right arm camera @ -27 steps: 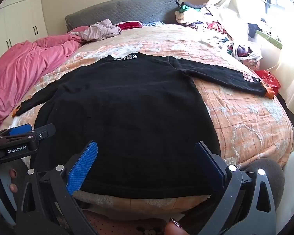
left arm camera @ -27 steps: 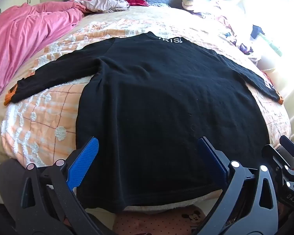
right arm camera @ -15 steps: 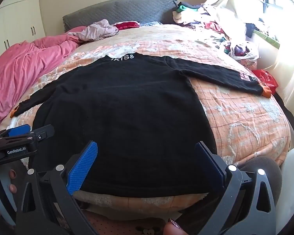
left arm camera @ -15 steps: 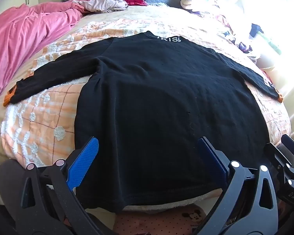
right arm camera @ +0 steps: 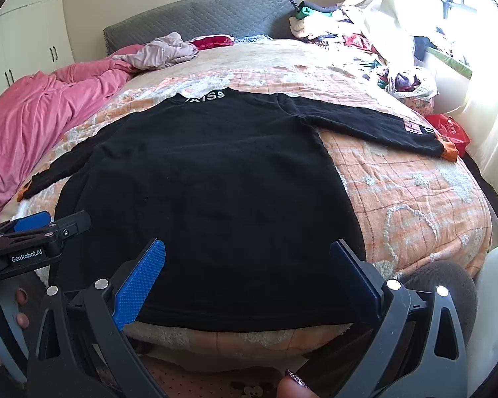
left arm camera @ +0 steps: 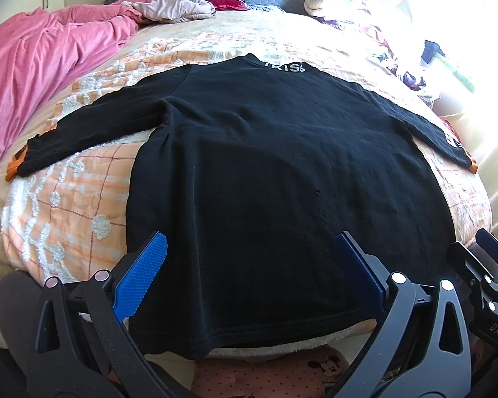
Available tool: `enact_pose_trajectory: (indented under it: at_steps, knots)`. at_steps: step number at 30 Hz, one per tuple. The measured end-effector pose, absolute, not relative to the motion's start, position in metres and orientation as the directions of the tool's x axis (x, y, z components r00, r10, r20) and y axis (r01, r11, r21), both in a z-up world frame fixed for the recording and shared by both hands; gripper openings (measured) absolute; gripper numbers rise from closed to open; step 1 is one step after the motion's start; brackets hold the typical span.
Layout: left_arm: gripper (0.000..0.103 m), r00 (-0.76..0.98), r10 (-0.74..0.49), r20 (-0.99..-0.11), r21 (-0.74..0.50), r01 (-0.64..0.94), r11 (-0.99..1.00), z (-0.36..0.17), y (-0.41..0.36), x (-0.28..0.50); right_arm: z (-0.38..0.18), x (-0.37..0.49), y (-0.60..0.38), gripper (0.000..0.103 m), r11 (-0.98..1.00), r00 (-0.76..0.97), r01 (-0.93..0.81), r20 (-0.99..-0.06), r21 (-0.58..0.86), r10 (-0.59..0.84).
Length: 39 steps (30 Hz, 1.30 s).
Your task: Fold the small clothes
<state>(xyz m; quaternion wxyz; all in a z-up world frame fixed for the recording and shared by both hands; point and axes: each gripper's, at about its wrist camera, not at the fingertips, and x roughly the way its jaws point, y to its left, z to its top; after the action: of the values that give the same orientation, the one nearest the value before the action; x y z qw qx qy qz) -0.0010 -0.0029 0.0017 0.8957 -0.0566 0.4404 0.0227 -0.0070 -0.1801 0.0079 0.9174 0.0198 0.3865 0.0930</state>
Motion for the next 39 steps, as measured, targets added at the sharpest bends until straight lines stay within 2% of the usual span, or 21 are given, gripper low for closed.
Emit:
enact_pose_trajectory:
  at_steps: [39]
  knots:
    - [0.095, 0.614, -0.015, -0.789, -0.082, -0.08, 0.993, 0.0077, -0.0046, 0.0041, 0.0072, -0.0064, -0.1772, 0.099, 0.982, 0.679, -0.159, -0.71, 0.105, 0.186]
